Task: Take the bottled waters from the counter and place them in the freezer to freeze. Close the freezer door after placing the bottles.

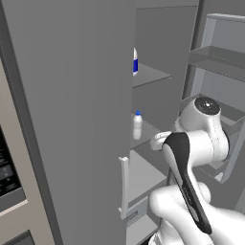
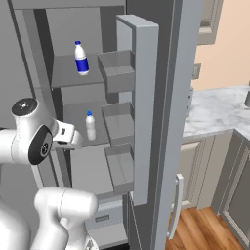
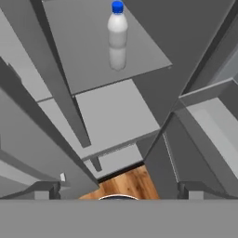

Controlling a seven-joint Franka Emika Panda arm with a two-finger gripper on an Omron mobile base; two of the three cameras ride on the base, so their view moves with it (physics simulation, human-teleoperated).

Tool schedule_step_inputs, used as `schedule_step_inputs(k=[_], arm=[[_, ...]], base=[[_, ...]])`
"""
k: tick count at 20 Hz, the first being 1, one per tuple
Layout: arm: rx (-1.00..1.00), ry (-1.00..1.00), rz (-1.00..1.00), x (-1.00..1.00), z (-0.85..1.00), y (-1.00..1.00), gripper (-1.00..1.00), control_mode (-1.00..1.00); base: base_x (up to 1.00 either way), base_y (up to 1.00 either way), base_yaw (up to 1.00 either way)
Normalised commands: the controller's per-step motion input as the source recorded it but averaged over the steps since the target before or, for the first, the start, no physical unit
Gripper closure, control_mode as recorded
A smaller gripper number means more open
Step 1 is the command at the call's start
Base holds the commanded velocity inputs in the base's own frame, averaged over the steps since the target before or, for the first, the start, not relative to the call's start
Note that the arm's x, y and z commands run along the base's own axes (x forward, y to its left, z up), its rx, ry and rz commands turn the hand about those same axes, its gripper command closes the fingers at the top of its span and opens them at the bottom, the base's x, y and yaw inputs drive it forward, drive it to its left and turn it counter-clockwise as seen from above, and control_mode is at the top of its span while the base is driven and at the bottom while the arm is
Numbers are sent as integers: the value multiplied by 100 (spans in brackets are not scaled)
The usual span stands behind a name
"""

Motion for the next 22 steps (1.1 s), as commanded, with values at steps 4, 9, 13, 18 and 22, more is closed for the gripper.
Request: schedule_step_inputs(k=[4,9,13,18,22], arm=[[0,2,0,-3,0,0,-100,-100],[0,0,3,-13,-3,0,-100,100],[0,0,0,0,0,0,-100,100],[0,0,0,0,0,0,-100,100],[0,0,0,0,0,0,-100,100]], base=[[0,0,0],[-21,-4,8],[-48,-5,13],[-41,-38,25],[-83,-42,42]])
